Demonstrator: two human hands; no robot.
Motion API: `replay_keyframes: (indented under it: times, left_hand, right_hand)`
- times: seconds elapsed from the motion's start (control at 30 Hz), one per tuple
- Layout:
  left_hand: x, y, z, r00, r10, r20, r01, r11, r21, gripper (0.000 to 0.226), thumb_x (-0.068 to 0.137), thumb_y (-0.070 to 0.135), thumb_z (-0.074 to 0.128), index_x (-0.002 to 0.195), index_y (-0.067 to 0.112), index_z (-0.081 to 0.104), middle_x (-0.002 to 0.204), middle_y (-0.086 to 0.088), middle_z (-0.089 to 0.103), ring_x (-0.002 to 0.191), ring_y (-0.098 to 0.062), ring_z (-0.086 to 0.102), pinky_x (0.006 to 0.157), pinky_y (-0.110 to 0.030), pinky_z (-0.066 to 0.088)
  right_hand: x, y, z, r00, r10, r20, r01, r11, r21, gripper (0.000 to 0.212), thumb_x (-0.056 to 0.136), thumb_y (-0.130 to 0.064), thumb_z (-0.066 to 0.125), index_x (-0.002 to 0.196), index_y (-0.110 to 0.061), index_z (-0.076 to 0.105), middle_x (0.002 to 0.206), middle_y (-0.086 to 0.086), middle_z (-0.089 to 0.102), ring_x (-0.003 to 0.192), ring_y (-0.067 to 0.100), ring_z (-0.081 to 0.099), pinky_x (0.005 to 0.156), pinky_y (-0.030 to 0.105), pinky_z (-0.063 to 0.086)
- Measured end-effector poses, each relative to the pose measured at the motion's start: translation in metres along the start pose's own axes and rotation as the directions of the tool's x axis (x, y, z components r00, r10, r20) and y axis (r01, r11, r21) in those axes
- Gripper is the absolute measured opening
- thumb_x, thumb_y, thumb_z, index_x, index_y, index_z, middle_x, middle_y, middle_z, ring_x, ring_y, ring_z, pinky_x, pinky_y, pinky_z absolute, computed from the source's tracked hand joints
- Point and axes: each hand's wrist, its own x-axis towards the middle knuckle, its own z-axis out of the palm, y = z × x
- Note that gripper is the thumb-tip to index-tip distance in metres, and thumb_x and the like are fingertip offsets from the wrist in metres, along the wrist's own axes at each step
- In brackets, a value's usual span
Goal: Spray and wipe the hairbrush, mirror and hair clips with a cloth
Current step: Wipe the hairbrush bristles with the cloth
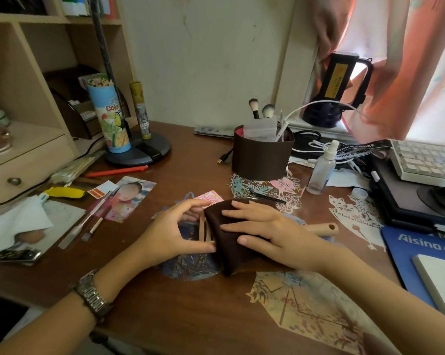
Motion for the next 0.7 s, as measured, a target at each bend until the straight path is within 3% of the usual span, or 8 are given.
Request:
replay_keyframes:
  times: [0.17,0.37,0.57,0.7]
  left_hand:
    - [-0.002,0.004,0.000,1.000,0.018,0.018,-0.018,1.000,-0.019,0.083,0.058,0.044,0.083,0.132,0.036,0.046,0.123,0.016,0.058,0.115,0.002,0.055,0.101,-0.029,0.047]
    - [-0.002,0.004,-0.001,0.999,0.033,0.043,-0.030,0.998,-0.053,0.082,0.066,0.020,0.086,0.133,0.036,0.042,0.124,0.016,0.058,0.114,0.003,0.056,0.098,-0.020,0.047]
    - [-0.001,0.005,-0.002,0.996,0.013,0.088,-0.006,0.997,-0.082,0.080,0.069,0.018,0.084,0.130,0.042,0.040,0.119,0.024,0.059,0.115,0.004,0.056,0.097,-0.015,0.045]
    - [-0.001,0.005,-0.003,0.996,-0.009,0.089,0.016,0.996,-0.084,0.079,0.065,0.025,0.087,0.127,0.041,0.041,0.118,0.020,0.061,0.115,0.000,0.057,0.099,-0.024,0.046]
  right_hand:
    - [0.017,-0.010,0.009,0.998,-0.050,0.027,0.052,0.997,-0.064,0.039,0.100,-0.042,0.035,0.132,-0.031,0.054,0.145,-0.011,0.044,0.143,0.002,0.019,0.119,0.032,0.009]
    - [0.017,-0.009,0.010,0.998,-0.059,-0.017,0.058,0.997,-0.055,0.036,0.100,-0.040,0.038,0.129,-0.030,0.056,0.141,-0.011,0.046,0.140,0.004,0.026,0.117,0.034,0.016]
    - [0.011,-0.006,0.008,0.999,-0.035,-0.005,0.034,0.999,-0.039,0.036,0.100,-0.041,0.038,0.130,-0.030,0.054,0.142,-0.011,0.044,0.141,0.003,0.024,0.117,0.037,0.015]
    - [0.006,-0.004,0.004,1.000,-0.017,0.004,0.017,0.999,-0.031,0.036,0.100,-0.041,0.038,0.131,-0.031,0.053,0.143,-0.012,0.041,0.142,0.003,0.021,0.117,0.039,0.018]
